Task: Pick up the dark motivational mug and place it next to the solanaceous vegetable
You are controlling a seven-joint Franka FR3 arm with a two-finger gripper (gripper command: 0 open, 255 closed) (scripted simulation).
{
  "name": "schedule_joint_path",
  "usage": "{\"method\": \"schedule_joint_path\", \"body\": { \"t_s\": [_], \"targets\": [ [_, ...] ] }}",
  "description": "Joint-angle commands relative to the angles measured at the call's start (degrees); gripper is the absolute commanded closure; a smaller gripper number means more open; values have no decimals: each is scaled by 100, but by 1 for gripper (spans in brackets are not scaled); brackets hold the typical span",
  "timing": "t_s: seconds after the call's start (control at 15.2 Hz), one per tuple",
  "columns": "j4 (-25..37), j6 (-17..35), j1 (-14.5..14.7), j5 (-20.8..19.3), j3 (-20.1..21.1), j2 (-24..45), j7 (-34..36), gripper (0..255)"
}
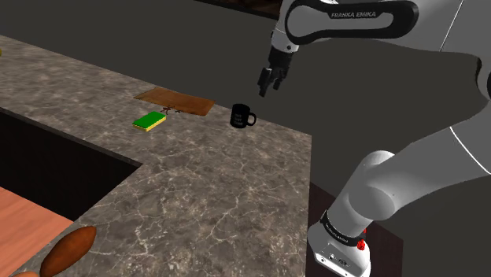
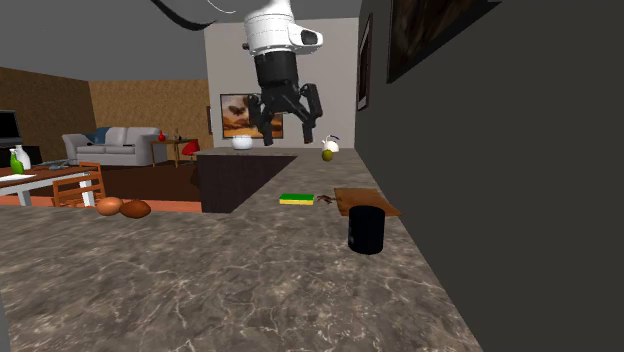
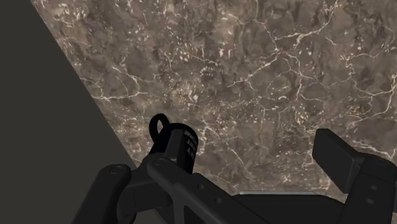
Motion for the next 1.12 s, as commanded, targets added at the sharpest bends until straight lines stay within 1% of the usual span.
{"method": "schedule_joint_path", "body": {
  "t_s": [0.0,0.26,0.53,0.79,1.06],
  "targets": [
    [192,189,-40,27,-138,424,-106,0],
    [584,522,-108,148,-377,1248,-316,0],
    [1080,767,-186,352,-584,2104,-555,0],
    [1686,911,-302,626,-737,2989,-813,0],
    [2410,946,-472,935,-822,3901,-1061,0]
  ]
}}
